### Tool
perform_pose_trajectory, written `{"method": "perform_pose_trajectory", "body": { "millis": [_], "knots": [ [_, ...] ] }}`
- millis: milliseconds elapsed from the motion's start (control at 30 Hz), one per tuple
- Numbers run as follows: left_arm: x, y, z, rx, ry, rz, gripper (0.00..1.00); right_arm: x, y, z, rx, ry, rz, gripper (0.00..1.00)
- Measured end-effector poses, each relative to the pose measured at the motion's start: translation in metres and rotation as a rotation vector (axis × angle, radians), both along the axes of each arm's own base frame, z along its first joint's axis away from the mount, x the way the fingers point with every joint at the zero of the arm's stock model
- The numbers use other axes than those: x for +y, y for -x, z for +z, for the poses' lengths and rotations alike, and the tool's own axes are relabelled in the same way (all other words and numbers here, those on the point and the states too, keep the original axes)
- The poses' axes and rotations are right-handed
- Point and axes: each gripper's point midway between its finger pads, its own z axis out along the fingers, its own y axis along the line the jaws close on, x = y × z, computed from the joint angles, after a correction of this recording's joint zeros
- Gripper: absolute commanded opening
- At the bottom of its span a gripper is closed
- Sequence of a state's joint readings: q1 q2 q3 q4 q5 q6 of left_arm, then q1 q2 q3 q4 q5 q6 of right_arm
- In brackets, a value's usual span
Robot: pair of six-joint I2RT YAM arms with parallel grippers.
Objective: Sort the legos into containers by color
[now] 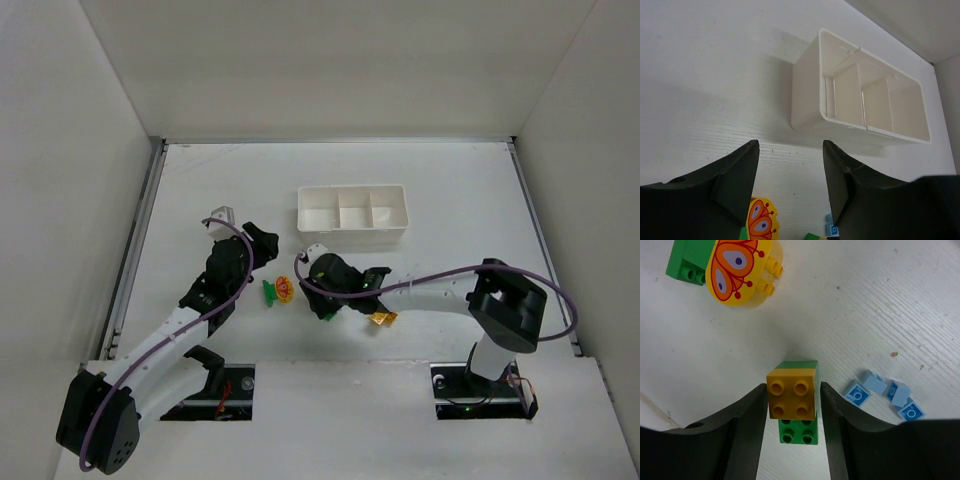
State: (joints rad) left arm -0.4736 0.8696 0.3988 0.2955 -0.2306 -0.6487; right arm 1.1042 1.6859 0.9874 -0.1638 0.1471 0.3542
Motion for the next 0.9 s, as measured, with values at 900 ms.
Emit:
{"method": "perform_pose_trajectory", "body": {
  "millis": [900],
  "knots": [
    [-0.028,0.013,0.017,-0.005,0.146,-0.116,0.52,-0.027,-0.064,0.136,-0.081,-0.483,-0.255,0.2]
  ]
}}
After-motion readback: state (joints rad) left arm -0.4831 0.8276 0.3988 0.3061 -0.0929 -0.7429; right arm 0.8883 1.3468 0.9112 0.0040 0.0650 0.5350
